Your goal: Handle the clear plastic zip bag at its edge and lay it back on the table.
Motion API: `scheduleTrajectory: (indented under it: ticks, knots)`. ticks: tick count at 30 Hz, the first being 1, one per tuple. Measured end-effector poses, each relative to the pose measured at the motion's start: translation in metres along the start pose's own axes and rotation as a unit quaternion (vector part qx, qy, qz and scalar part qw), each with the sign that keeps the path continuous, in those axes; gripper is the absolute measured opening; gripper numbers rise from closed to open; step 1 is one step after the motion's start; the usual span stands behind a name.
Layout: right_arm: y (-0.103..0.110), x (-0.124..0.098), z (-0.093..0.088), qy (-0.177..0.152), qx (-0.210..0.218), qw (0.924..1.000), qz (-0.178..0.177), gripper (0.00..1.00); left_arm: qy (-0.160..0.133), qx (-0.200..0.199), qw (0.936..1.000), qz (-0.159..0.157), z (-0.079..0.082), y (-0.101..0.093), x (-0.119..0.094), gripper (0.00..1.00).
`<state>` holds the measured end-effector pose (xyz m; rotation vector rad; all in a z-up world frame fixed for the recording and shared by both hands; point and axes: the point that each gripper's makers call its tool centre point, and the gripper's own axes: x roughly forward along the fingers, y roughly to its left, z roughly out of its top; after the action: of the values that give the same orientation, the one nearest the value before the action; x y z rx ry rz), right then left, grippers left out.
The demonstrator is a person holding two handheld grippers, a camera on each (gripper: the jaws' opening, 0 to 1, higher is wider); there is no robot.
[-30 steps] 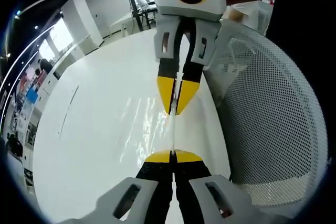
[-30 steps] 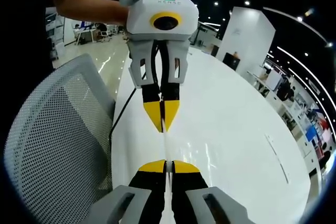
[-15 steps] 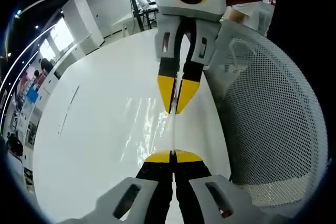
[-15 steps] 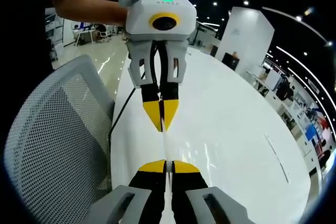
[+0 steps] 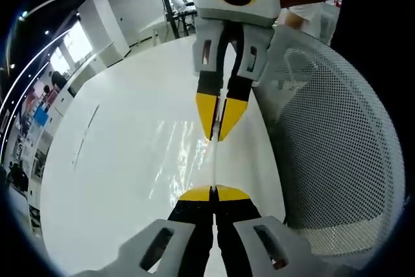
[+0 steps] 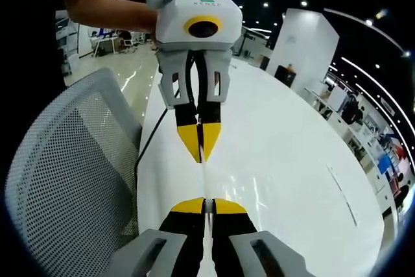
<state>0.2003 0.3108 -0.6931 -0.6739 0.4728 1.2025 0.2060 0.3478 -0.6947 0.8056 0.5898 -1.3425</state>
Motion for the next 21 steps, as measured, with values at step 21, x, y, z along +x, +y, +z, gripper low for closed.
scheduleTrajectory:
  ticks: [21]
  knots:
    - [-0.0001,0.0,0.0004,0.0,0.003,1.0,-0.001,0.0,0.0,-0.002,1.0,0.001,-0.0014,-0.0001,-0.0014,0.0]
